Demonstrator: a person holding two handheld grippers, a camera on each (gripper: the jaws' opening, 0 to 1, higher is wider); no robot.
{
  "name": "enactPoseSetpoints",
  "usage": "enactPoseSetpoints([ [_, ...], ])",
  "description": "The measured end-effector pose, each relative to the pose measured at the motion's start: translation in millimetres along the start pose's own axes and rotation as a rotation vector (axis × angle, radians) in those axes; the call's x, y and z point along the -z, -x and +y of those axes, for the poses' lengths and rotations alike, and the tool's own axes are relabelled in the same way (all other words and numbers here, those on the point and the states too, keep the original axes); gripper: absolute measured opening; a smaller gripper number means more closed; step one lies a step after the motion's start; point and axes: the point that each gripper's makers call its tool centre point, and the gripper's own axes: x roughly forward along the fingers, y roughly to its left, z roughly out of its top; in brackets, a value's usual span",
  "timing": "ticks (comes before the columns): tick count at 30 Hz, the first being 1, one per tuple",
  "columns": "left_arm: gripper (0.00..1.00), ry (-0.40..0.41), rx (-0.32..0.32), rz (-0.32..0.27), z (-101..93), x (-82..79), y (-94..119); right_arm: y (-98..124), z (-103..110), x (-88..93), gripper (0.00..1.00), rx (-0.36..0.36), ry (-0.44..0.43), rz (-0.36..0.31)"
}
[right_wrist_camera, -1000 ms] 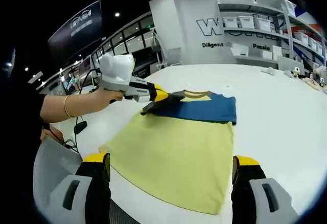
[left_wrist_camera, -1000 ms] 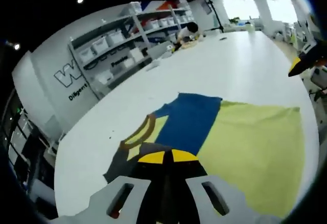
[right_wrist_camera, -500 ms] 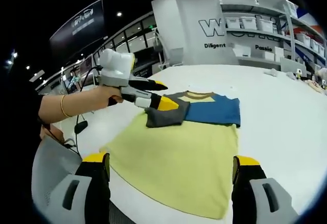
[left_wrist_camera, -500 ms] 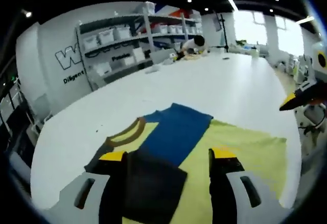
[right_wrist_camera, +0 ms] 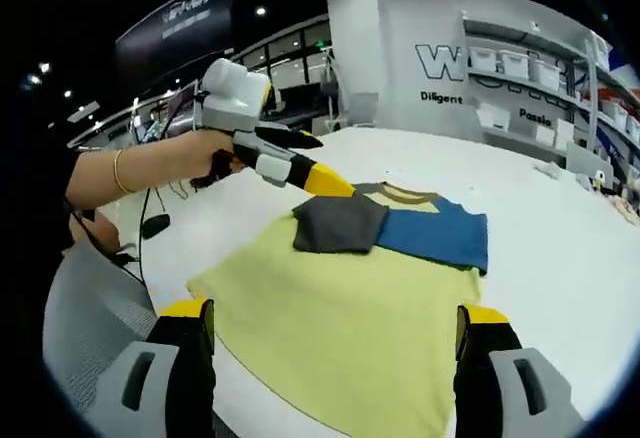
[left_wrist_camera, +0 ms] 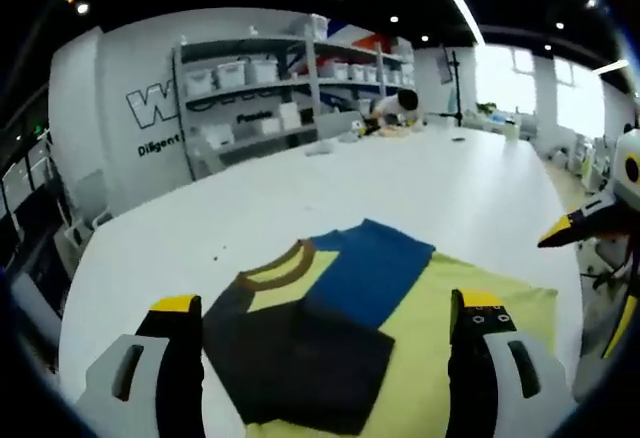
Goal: Fold the garment on the visible template until the final outline fits inside the template.
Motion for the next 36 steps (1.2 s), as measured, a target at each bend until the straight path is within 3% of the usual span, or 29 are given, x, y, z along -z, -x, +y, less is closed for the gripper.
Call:
enactPoseSetpoints([
  [7,0.96,0.039,-0.053,-0.004,33.2,5.4,16,-24,17,-12.6,0.96,-0.031,0.071,-0.012],
  [15,0.91,0.082,-0.126,0.021,67.5,30.0,34,-57,33,-28.1,0.89,-0.073,0.176,-0.007],
  [18,0.89,0.129,-0.118,0.010,71.3,35.4,39,-67,38,-33.6,0.83,-0.093,0.194,-0.019],
  [24,0.77,0.111,-0.151,0.039,82.8,52.9,47,-87,46,-39.1,0.74,-0.131,0.233,-0.021],
  [29,0.71,0.077,-0.155,0.074,86.3,68.7,49,-106,51,-41.0,0.69,-0.167,0.215,-0.010],
  [36,0.58,0.104,-0.132,0.135,87.1,92.8,44,-136,46,-41.1,0.47,-0.148,0.226,-0.009],
])
